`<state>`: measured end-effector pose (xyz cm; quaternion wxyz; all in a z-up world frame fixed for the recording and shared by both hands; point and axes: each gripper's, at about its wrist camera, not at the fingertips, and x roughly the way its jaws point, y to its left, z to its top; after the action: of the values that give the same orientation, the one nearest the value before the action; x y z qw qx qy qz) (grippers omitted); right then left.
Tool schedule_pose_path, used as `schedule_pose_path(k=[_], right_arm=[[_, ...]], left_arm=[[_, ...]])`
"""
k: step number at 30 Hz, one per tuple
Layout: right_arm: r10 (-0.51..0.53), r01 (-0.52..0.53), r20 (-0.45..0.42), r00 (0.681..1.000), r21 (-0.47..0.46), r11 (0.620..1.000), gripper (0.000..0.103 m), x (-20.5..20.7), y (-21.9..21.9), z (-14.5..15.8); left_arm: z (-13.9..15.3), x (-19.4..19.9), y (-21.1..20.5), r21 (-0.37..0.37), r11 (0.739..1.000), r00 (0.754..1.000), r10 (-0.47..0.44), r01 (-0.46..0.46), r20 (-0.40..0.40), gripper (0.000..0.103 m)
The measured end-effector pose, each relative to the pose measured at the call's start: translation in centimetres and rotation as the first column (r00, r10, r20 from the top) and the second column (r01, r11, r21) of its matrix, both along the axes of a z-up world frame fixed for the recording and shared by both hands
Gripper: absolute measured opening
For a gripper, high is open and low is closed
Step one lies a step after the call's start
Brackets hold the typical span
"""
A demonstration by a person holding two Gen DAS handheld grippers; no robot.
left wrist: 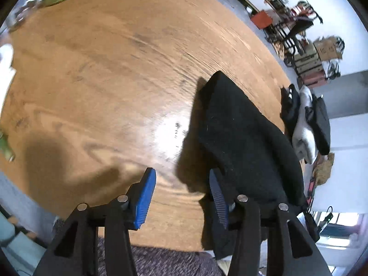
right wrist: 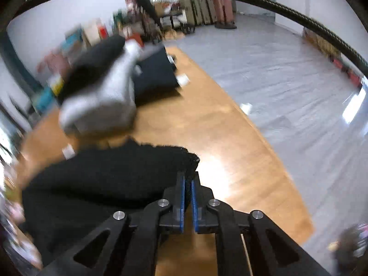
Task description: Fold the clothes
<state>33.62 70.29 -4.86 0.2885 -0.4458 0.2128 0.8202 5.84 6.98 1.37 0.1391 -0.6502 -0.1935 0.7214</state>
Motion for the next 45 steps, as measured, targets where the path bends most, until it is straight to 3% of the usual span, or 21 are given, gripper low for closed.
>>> schedule_pose_path(k=[2, 5, 7, 11, 12, 13, 18, 21, 25, 27, 30, 31, 32, 34, 35, 36, 37, 38, 42, 44, 45], right_arm=[[0.038, -0.039, 0.019, 0.999, 0.066, 0.997, 0.039, -0.3, -0.6, 0.3], [0.155, -0.153, -0.004, 0.988, 0.116, 0.981, 0.051, -2.8, -2.6, 1.5], [0.277, -0.272, -0.017, 0.961, 0.144, 0.952, 0.057, -5.8, -4.9, 2.3], [0.548, -0.536, -0.016, 0.836, 0.185, 0.824, 0.073, -13.4, -11.5, 1.6], [0.601, -0.589, -0.011, 0.799, 0.186, 0.787, 0.073, -15.1, -13.1, 1.2], [0.648, -0.636, -0.002, 0.762, 0.187, 0.748, 0.073, -16.7, -14.7, 0.8], [0.746, -0.748, 0.081, 0.66, 0.158, 0.645, 0.075, -21.8, -17.9, -1.1], [0.731, -0.731, 0.068, 0.679, 0.158, 0.664, 0.074, -22.1, -16.0, -1.2], [0.695, -0.694, 0.039, 0.718, 0.102, 0.712, 0.075, -21.5, -13.7, -1.4], [0.703, -0.704, 0.037, 0.71, 0.042, 0.709, 0.074, -20.6, -13.5, -2.3], [0.725, -0.728, 0.065, 0.686, 0.046, 0.684, 0.076, -19.5, -15.2, -3.7], [0.725, -0.73, 0.09, 0.683, 0.072, 0.68, 0.068, -19.2, -15.9, -4.1], [0.707, -0.717, 0.124, 0.697, 0.106, 0.689, 0.037, -19.3, -16.5, -4.5], [0.66, -0.667, 0.105, 0.744, 0.066, 0.742, 0.02, -19.5, -16.1, -4.7], [0.642, -0.644, 0.062, 0.764, 0.031, 0.764, 0.01, -19.3, -15.8, -4.4], [0.631, -0.631, 0.024, 0.775, 0.005, 0.775, 0.008, -18.9, -15.6, -4.0], [0.637, -0.637, -0.007, 0.771, -0.013, 0.771, 0.008, -17.9, -15.8, -3.4], [0.648, -0.649, -0.039, 0.761, -0.038, 0.76, 0.007, -16.5, -16.2, -2.8], [0.706, -0.714, -0.109, 0.7, -0.144, 0.685, 0.007, -10.6, -19.6, -2.0], [0.749, -0.75, -0.094, 0.656, -0.198, 0.632, 0.008, -6.8, -22.3, -3.3], [0.751, -0.748, -0.095, 0.653, -0.231, 0.622, 0.008, -5.7, -23.0, -4.1]], left_arm=[[-0.8, -1.3, 1.9, 0.007, 1.0, 1.0, -0.018, 0.017, 0.011, 0.05], [-2.0, -3.5, 4.6, -0.007, 1.0, 1.0, -0.023, 0.023, 0.008, 0.05], [-2.6, -4.6, 5.7, -0.013, 1.0, 1.0, -0.012, 0.012, 0.002, 0.05], [-4.1, -5.8, 7.3, 0.018, 1.0, 1.0, 0.001, -0.001, 0.013, 0.046], [-4.5, -5.9, 7.3, 0.016, 1.0, 1.0, 0.015, -0.015, 0.012, 0.035], [-4.6, -6.0, 7.2, 0.031, 0.999, 0.999, 0.038, -0.038, -0.006, 0.006], [-3.8, -5.6, 4.6, 0.137, 0.982, 0.988, 0.139, -0.129, -0.064, 0.003], [-2.3, -5.2, 2.3, 0.148, 0.978, 0.981, 0.164, -0.149, -0.099, 0.002], [-0.8, -3.5, -1.8, 0.03, 0.981, 0.968, 0.192, -0.189, -0.161, 0.0], [-0.9, -2.5, -3.9, 0.038, 0.978, 0.968, 0.209, -0.206, -0.138, 0.0], [-0.8, -1.4, -5.1, 0.059, 0.977, 0.971, 0.209, -0.204, -0.116, 0.0], [-0.7, -1.1, -5.2, 0.065, 0.978, 0.972, 0.207, -0.2, -0.113, 0.0], [-0.7, -0.8, -5.2, 0.093, 0.975, 0.973, 0.212, -0.204, -0.093, 0.001], [-0.6, -0.8, -4.2, 0.159, 0.966, 0.976, 0.211, -0.202, -0.044, 0.007], [-0.1, -0.8, -3.2, 0.19, 0.963, 0.979, 0.202, -0.192, -0.036, 0.018], [0.3, -0.7, -2.5, 0.209, 0.962, 0.982, 0.187, -0.174, -0.041, 0.026], [1.0, -0.5, -1.5, 0.225, 0.964, 0.986, 0.16, -0.144, -0.055, 0.041], [1.6, -0.3, -0.5, 0.24, 0.964, 0.989, 0.133, -0.113, -0.07, 0.049], [3.3, 0.5, 5.5, 0.248, 0.966, 0.992, -0.053, 0.08, -0.114, 0.054], [3.3, 1.1, 8.0, 0.223, 0.965, 0.987, -0.12, 0.141, -0.109, 0.056], [3.2, 1.4, 9.4, 0.21, 0.962, 0.982, -0.154, 0.174, -0.105, 0.056]])
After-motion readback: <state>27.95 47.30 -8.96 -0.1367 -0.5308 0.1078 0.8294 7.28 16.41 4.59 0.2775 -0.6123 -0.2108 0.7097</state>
